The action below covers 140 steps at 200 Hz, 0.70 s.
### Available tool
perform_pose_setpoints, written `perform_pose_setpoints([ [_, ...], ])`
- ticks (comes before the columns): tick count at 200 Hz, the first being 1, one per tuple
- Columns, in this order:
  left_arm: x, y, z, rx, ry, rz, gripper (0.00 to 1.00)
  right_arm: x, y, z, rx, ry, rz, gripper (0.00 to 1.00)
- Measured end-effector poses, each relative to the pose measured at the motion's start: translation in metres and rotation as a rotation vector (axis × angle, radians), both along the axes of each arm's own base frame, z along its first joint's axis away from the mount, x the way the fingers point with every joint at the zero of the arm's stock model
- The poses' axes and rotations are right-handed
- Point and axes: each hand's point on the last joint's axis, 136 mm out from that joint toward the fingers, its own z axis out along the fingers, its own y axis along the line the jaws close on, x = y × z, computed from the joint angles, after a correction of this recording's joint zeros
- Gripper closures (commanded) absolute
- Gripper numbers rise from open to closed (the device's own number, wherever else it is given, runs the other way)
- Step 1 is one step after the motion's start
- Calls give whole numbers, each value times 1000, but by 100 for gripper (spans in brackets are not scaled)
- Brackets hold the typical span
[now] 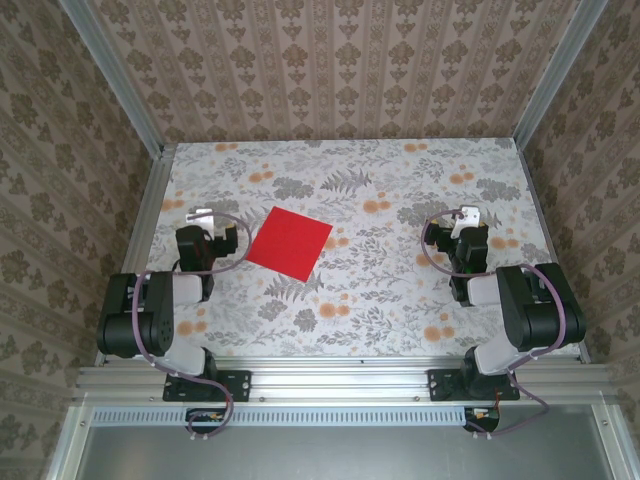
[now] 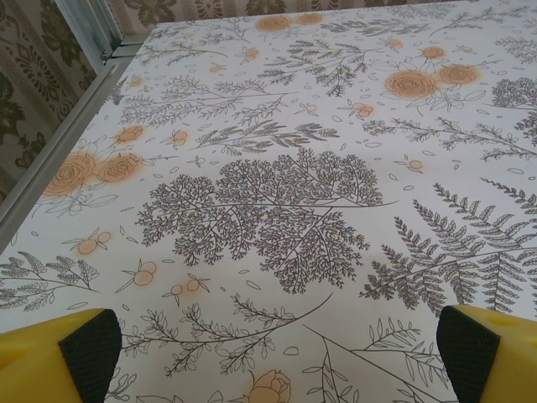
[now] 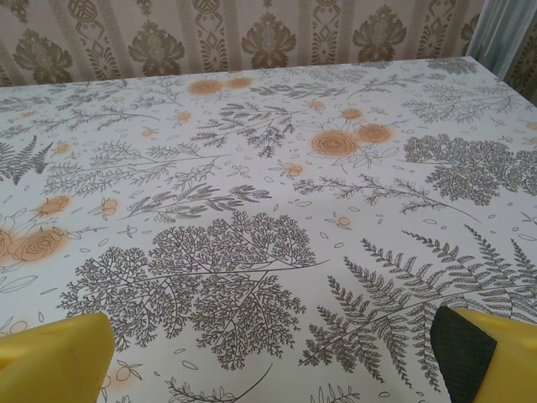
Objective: Fold a paper plane with a square sheet of paper (pick it up from the middle)
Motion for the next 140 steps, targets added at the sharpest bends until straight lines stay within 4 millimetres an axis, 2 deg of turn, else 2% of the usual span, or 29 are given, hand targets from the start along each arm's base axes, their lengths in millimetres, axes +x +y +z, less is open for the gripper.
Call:
perform_pose_setpoints([
  [19,-4,2,2,3,32,9,0,-6,-2,7,1,-12,-10,0],
  [28,-5,3,9,0,48,12,0,-10,-5,18,3,-27,-28,0],
  [39,-3,4,28,-11,50,20,0,-16,-9,37,14,-55,-60,0],
  [65,7,3,90,-81,-15,32,0,-22,-16,92,98,-117,-125,0],
  [76,8,-1,105,-127,-18,28,0,-23,-17,111,154,-119,-142,0],
  [89,6,-9,112,-177,5,2,0,-25,-15,127,218,-100,-150,0],
  [110,-1,-29,110,-237,96,-45,0,-30,-8,135,313,-46,-145,0],
  [140,-9,-64,106,-331,225,-125,0,-39,11,121,448,92,-106,0],
])
